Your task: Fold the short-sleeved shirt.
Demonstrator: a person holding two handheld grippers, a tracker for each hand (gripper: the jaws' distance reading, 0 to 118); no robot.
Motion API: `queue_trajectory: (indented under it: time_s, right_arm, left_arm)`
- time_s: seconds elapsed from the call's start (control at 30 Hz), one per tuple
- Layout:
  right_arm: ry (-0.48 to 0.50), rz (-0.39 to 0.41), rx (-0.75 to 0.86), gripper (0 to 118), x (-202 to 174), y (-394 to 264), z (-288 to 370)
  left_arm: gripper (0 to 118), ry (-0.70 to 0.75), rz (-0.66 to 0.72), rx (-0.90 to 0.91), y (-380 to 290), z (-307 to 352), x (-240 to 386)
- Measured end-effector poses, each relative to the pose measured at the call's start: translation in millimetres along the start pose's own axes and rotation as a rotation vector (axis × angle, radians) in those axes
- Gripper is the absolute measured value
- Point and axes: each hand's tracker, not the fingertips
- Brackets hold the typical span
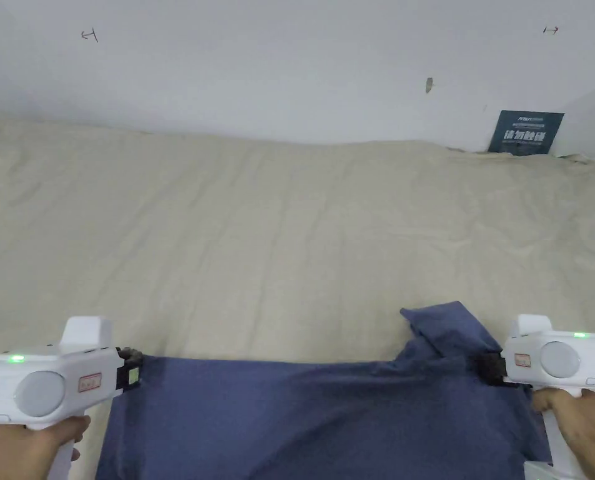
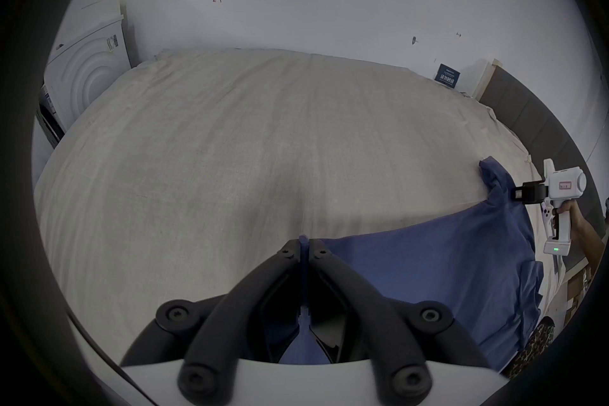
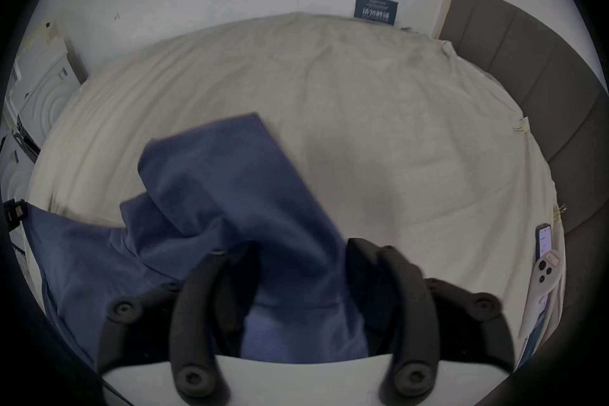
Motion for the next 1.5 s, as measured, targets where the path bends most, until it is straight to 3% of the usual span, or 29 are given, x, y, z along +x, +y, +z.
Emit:
queue_trajectory:
  time_s: [0.03,0.1,0.3,0.5,0.8,1.2,1.5]
  right_arm:
    - [0.000,-0.004,0.004,42,-1.6,-2.6,-2.5]
    - [0.013,-0.011,0.014,2,-4.3,-6.8,0.8]
    - [0.040,0.029,0.157,1,-7.5,-19.9,57.0]
    - [0.125,-0.003,0.312,1,3.2,-55.2,151.8]
    - [0.188,-0.031,0.404,1,8.9,-145.8,252.9]
    - [0.189,-0.130,0.361,1,10.8,-276.2,273.1]
    - [0.094,-0.152,0.241,1,2.5,-332.1,236.4]
  left_arm:
    - [1,0.001,0.002,-0.001,-0.5,-0.2,0.1]
    - [1,0.004,0.002,0.002,-1.5,0.0,0.5]
    - [1,0.019,0.029,0.005,-5.4,6.2,-3.5]
    - [1,0.040,0.082,0.019,-15.6,33.7,-11.0]
    - [1,0.056,0.079,0.039,-63.9,103.4,-15.2]
    - [1,0.049,0.113,0.006,-161.9,149.4,-18.4]
    - [1,0.080,0.126,-0.068,-213.3,136.7,-21.7]
